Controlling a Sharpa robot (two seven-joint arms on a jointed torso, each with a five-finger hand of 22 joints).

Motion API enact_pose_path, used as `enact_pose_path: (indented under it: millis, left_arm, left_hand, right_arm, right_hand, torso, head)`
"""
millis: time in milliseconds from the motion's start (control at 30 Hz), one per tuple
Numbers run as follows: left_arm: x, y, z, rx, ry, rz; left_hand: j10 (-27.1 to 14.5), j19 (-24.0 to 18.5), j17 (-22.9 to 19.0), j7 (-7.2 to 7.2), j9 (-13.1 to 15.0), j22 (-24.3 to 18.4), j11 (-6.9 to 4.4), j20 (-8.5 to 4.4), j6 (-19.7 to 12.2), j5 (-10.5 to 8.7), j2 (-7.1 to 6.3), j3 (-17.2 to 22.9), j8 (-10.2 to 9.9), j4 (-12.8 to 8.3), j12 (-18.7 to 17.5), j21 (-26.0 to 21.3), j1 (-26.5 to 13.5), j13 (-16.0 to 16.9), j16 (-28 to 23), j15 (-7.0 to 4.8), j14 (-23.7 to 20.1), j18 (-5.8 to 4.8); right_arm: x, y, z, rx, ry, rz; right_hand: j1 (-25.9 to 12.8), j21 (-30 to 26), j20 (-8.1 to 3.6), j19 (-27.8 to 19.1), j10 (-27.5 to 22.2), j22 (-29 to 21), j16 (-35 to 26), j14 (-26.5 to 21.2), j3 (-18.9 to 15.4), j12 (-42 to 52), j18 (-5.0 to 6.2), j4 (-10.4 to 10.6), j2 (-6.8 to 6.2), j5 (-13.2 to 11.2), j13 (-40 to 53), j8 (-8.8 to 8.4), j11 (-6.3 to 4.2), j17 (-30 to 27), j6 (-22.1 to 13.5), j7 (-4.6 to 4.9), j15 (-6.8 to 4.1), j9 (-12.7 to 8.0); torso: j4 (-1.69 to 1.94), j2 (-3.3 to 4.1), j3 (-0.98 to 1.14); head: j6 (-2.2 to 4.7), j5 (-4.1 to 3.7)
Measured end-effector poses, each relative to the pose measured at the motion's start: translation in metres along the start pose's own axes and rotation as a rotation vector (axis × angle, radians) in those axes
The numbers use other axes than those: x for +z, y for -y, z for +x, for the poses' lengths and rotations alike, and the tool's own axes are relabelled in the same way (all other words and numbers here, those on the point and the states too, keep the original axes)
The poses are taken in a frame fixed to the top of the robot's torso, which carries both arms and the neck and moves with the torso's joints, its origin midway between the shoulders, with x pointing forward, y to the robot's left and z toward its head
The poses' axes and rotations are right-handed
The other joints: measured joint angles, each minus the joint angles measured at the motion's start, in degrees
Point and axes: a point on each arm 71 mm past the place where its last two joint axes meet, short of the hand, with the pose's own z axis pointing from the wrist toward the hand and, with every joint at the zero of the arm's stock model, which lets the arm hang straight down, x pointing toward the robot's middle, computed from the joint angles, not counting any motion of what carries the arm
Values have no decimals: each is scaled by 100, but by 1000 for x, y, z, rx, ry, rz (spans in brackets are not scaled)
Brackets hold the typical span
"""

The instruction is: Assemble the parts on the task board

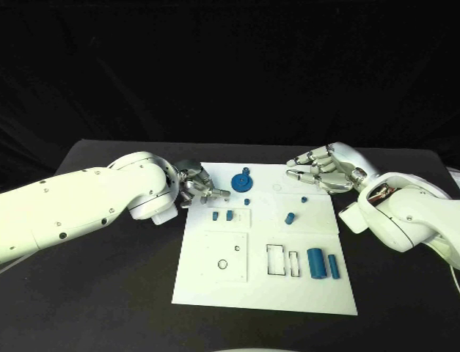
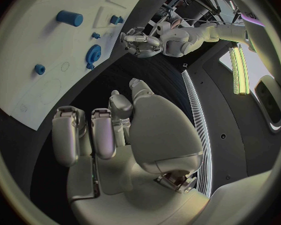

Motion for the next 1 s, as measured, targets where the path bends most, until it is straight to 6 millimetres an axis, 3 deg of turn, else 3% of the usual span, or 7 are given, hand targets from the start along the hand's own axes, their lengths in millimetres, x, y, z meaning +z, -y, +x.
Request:
enact_pose_path:
  millis: [67,233,467,600,700,800,1000]
  left_arm:
    - [1,5,-1,-14,23,44]
    - [6,28,4,17,79,196]
    - [15,60,16,197,144,368]
    - [19,69,22,312,173,414]
    - [22,71,27,383,183,430]
    - [25,73,33,451,185,439]
    - [30,75,39,535,176,437]
  left_hand:
    - [-329,-525,-802,135,-156,-758,114,110,-212,0,-34,225,-89,-99,-246,-1026,606,-232,-886,122,-483,136]
    - [-887,-901,-2382,318,-792,-1360,351,291,-378,0,-279,947,-546,-354,-1159,-1899,1823,-1112,-2612,300,-1561,139]
    - [-693,-642,-2849,282,-1827,-1641,364,323,85,0,-751,1375,-1243,-322,-2000,-2215,2091,-2309,-2857,301,-1446,140]
    - [-536,-339,-3015,235,-2191,-1741,372,288,347,0,-779,1375,-1508,-322,-2285,-2260,2059,-2762,-2889,277,-1107,140]
    - [-365,127,-2116,191,-2389,-1581,323,231,568,0,-817,1365,-1654,-331,-2451,-1982,2021,-3030,-1838,224,-382,140]
    - [-187,740,-1050,173,-2543,-670,291,180,746,0,-837,1334,-1782,-314,-2616,-814,2001,-3246,-719,181,141,66]
    - [6,1150,-292,162,-2732,239,281,153,927,0,-837,1318,-1962,-299,-2850,285,2001,-3505,73,177,253,-102]
  right_arm:
    - [0,0,0,0,0,0]
    - [1,0,0,0,-1,-1]
    - [1,0,2,1,-2,-2]
    - [1,0,2,2,-3,-3]
    - [1,0,2,2,-3,-3]
    - [1,0,2,2,-3,-3]
    - [1,-1,2,2,-4,-4]
  right_hand:
    - [0,0,0,0,0,0,0,0,0,0,0,0,0,0,0,0,0,0,0,0,0,0]
    - [0,0,0,0,0,0,0,0,0,0,0,0,0,0,0,0,0,0,0,0,0,0]
    - [0,-22,0,0,1,5,0,0,0,0,0,0,0,0,1,0,0,-1,0,0,0,0]
    - [0,-22,0,0,1,4,0,0,0,0,0,0,0,-1,1,0,0,-1,0,0,0,0]
    - [0,-22,-13,-12,1,4,0,0,0,0,0,0,0,-1,1,0,0,-1,0,0,0,0]
    - [0,-22,-21,-21,1,4,0,0,0,0,0,0,0,-1,1,0,1,-1,0,0,0,0]
    - [0,-22,-21,-21,1,4,0,0,0,0,0,0,0,-1,1,0,1,-1,0,0,0,0]
  torso:
    - [-1,1,0]
    - [-4,6,1]
    - [-13,10,-3]
    - [-14,14,-1]
    - [-13,14,-1]
    - [-12,15,1]
    - [-9,14,1]
  head:
    - [7,-6]
    - [38,-35]
    - [67,-75]
    - [79,-94]
    - [79,-107]
    - [76,-117]
    - [66,-126]
